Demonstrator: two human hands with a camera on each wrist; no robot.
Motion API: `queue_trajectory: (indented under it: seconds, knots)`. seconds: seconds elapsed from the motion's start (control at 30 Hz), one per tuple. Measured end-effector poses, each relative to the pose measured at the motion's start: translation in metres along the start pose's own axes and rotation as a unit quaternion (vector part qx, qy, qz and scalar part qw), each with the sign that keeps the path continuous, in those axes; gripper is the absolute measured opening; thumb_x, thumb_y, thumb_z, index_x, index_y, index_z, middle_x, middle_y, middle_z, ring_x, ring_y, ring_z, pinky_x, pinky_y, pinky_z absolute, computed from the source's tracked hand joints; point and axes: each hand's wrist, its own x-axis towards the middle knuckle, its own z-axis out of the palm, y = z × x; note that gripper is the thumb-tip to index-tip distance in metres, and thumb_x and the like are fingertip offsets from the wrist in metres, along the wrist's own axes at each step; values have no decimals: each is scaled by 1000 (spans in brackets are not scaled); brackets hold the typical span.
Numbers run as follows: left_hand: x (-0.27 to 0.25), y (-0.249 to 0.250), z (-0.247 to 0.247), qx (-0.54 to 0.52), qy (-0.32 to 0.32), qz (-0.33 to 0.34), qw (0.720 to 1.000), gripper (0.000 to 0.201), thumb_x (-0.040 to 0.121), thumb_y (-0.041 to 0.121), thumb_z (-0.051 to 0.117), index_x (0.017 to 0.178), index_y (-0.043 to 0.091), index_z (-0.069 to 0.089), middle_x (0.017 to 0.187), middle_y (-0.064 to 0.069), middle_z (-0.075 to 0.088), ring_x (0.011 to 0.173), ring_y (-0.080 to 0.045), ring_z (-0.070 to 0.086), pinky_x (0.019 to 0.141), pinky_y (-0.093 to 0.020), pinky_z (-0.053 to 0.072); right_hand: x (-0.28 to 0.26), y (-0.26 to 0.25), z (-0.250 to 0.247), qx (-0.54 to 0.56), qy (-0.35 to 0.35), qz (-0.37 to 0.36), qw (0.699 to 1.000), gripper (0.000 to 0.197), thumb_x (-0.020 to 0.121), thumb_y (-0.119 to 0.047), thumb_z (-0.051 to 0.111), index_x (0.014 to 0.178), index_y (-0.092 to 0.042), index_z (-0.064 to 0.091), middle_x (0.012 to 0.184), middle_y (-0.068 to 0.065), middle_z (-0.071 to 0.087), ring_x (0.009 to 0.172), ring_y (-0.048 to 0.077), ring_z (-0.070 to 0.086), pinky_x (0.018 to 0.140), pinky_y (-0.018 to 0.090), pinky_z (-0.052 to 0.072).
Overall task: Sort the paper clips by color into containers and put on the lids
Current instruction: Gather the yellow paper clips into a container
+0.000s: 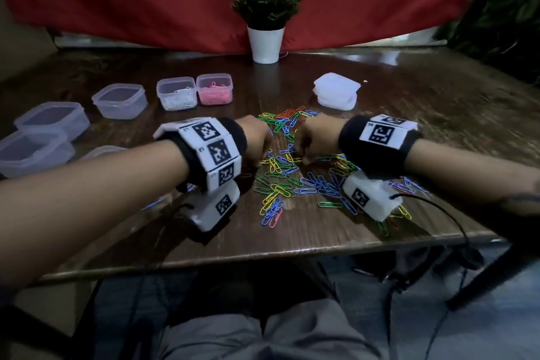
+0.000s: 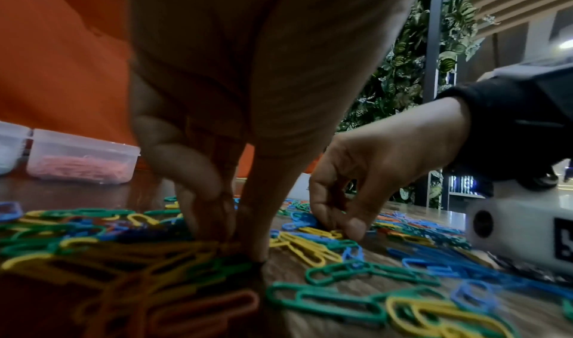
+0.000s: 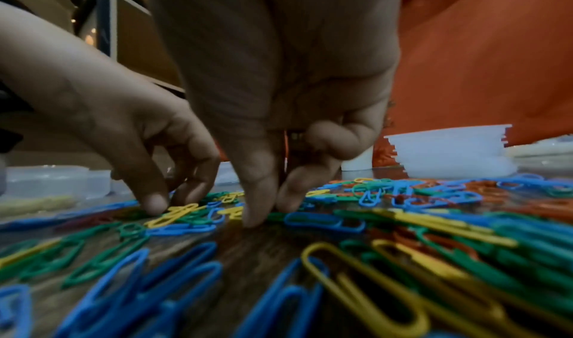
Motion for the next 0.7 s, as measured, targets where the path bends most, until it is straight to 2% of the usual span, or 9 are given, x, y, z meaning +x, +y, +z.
queue_trajectory:
  seconds: [0.07,0.13,0.23,0.3,0.37,0.4,0.5,0.6,0.7]
  knots:
    - [2,-5,-2,-6,-7,5,1000,20,79,18,71,98,13,70,100,-4,68,81,-11,52,51,-14,34,4,4,0,23,-10,-8,1000,14,78,-5,69,92,-6,69,69,-4,57,64,7,49,55,15,35]
    - [2,-13,-1,-14,-18,11,1000,16,77,18,73,93,14,71,90,-2,66,80,-9,51,57,-18,36,6,8,-1,45,-20,-14,999,8,79,-5,68,77,-12,65,65,-9,54,60,2,46,55,17,36]
    - [0,-26,1,-60,-30,6,998,7,78,19,73,78,18,66,72,3,59,75,-10,52,58,-19,38,5,12,-3,109,-12,-8,994,24,81,-7,65,64,-19,53,63,-3,51,58,8,45,54,20,36]
    - [-3,-34,2,-127,-30,1,991,15,80,16,70,70,19,59,64,5,54,60,-3,52,50,-16,38,3,12,-5,202,20,3,979,23,83,-5,58,65,-16,51,64,3,54,55,15,48,50,22,38]
    - [-7,-40,1,-245,-11,-9,969,20,82,6,67,70,17,54,60,1,50,36,1,43,36,-11,33,6,12,-6,304,28,27,952,20,87,-1,48,71,-13,46,63,7,57,44,11,52,40,16,36]
    - [-9,-44,2,-319,-6,-18,948,20,83,0,64,74,15,53,62,-2,49,33,1,41,32,-10,30,7,10,-6,335,14,44,941,18,89,1,42,76,-11,45,59,8,55,36,9,49,36,13,33]
    - [-16,-52,4,-446,-45,-43,893,20,88,-5,52,88,15,56,69,-3,49,45,-2,46,34,-9,31,12,5,-2,323,-58,82,941,21,81,5,31,83,-6,49,44,5,44,26,10,28,35,11,20]
    - [-16,-52,10,-464,-64,-78,880,27,92,1,37,80,11,58,65,-2,41,53,-10,37,33,-10,25,12,1,-2,287,-92,110,947,25,84,-5,33,64,-14,45,38,-5,33,31,10,20,40,15,14]
    - [-9,-52,11,-488,-52,-128,862,28,93,15,37,68,13,48,59,1,30,42,-7,28,31,-9,15,11,-1,-3,284,-64,141,946,39,96,-33,40,60,-17,35,47,-2,32,36,10,25,40,16,18]
